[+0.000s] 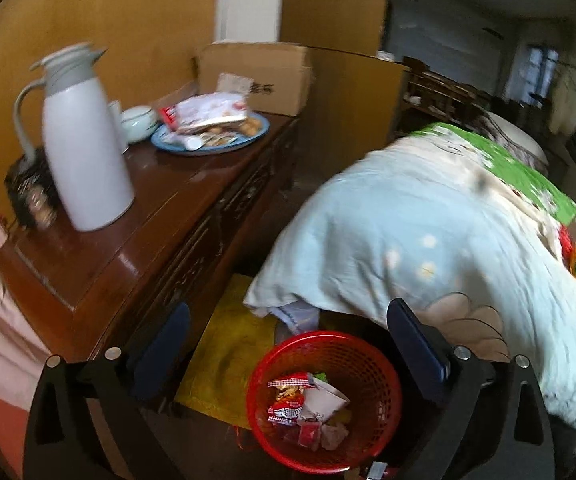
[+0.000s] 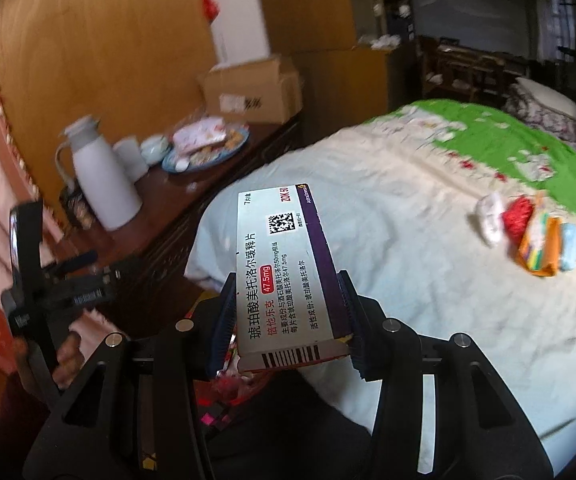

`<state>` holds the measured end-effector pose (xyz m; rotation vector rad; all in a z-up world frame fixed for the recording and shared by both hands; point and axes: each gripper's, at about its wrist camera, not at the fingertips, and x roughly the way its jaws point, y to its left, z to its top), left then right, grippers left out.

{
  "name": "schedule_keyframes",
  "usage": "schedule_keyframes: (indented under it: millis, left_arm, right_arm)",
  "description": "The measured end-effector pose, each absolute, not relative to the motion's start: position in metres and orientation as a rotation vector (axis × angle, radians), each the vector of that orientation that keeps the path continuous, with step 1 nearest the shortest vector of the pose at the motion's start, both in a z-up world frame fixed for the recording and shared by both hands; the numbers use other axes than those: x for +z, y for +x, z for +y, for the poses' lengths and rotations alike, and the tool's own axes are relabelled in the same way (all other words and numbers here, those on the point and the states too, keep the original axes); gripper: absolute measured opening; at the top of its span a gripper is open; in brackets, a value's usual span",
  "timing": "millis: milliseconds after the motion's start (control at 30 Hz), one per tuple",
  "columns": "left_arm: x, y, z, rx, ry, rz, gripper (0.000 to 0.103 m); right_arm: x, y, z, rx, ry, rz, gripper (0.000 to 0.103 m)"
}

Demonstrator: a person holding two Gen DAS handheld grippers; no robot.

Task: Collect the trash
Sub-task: 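Carry the cup and the medicine box over to the red basket, then open both tools to drop the cup and box into the basket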

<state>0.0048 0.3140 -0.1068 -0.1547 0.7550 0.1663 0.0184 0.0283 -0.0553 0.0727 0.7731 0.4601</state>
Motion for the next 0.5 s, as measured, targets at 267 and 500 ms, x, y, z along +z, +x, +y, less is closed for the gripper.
schedule_keyframes:
  millis: [267, 500]
  left_arm:
    - [-0.128, 0.010, 0.350, 0.236, -0.228, 0.798, 0.097]
    - [-0.143, 0.012, 0.363, 0.258, -0.241, 0.827, 0.097]
  right_arm:
    - [-0.088, 0.037, 0.099, 0.603, -0.020, 0.889, 0.049]
    - [-0.110, 0.050, 0.136, 0.676, -0.055, 0.971, 0.059]
